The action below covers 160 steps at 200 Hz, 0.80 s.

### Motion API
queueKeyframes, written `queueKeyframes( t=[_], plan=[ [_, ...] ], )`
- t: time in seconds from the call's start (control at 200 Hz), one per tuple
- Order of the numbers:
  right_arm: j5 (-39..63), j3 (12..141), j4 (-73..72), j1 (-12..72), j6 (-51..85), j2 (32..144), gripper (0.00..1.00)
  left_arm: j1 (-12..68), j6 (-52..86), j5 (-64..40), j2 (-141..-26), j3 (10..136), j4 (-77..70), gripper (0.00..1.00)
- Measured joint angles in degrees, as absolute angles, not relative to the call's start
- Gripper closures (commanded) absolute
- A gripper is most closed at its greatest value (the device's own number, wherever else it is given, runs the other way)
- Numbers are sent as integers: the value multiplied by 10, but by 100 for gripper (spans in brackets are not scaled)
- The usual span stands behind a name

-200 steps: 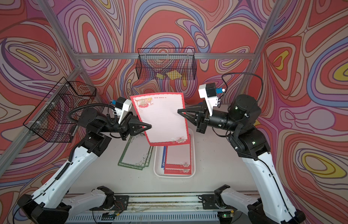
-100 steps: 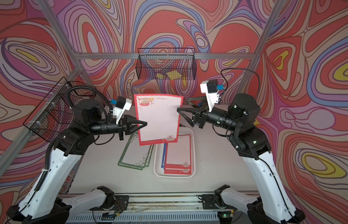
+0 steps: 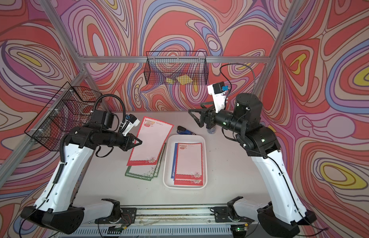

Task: Take out the stationery paper from the storage box
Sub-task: Place the stationery paper at the center of the board.

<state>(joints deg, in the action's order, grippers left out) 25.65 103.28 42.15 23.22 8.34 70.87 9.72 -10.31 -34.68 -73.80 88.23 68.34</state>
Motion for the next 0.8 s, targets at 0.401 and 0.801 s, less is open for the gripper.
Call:
queueKeyframes(
  t=[0.401, 0.801],
  plan=[
    [201, 1036, 456, 232, 84, 717, 22, 66, -109, -325, -883, 839, 680, 100],
    [152, 1052, 492, 232, 84, 723, 22, 14, -116, -363, -980, 837, 669, 100]
  ],
)
